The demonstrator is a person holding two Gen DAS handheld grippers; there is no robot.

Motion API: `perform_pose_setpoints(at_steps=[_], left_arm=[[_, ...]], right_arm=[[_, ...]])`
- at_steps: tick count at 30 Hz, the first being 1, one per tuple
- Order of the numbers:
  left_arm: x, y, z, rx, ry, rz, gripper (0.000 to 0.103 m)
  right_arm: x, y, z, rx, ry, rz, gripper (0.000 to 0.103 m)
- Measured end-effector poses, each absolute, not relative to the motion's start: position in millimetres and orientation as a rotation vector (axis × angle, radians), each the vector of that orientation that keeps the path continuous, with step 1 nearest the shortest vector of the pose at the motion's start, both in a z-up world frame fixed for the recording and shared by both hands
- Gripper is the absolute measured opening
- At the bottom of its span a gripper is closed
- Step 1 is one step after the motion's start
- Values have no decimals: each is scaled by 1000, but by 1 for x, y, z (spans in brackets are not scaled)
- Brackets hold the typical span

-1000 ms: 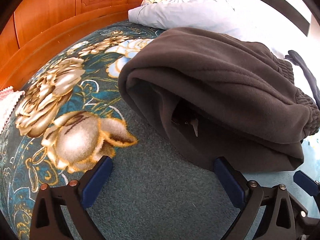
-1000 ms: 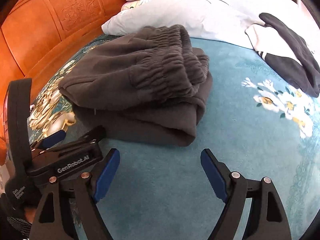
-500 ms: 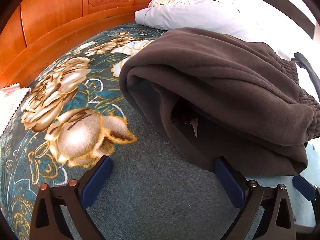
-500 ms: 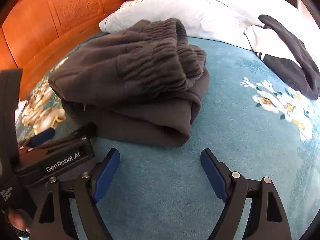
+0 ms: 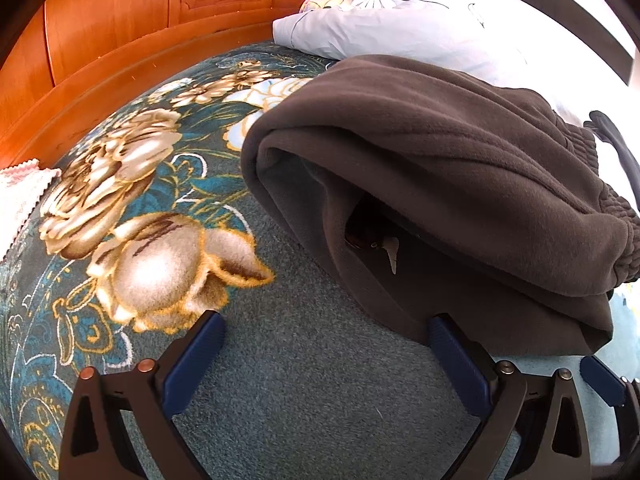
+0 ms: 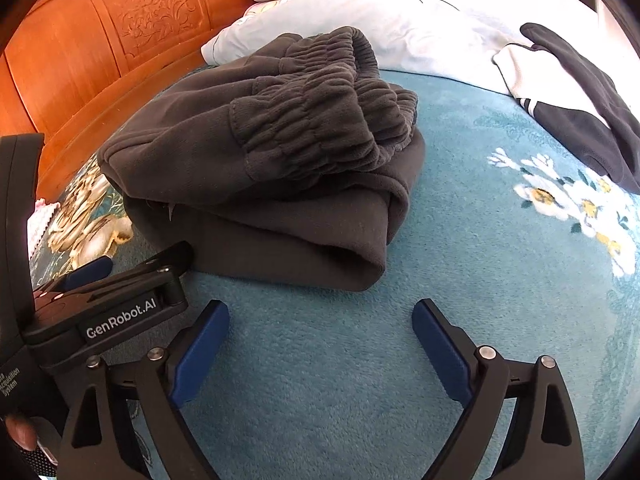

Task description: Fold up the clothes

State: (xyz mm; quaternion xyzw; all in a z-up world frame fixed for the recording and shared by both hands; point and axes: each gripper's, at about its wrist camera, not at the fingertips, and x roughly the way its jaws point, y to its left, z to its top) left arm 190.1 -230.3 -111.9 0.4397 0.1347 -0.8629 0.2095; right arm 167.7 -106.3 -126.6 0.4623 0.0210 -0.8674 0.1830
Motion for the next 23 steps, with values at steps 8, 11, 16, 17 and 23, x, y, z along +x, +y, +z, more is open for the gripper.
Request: perform_pose_setpoints(at_steps=[8,11,16,17,23], left_arm=[[192,-232,-112,1218,390,-2404,103],[191,-232,-112,1218,383,-2404,103],[192,-233,-110,1214,391,-2407,103],[192,-233,-110,1216,388,-2405,103],[192,-232,-110,1216,384,-2401,103]], right_arm=[[171,-121,-125,1310,216,-2450,103],[171,-119,-123,1310,209,-2448,103],[172,-117,-119,1309,212,-2450,103],[172,-116,-118,1308,210,-2450,103],[172,-113,-112,1305,210,-2451,103]])
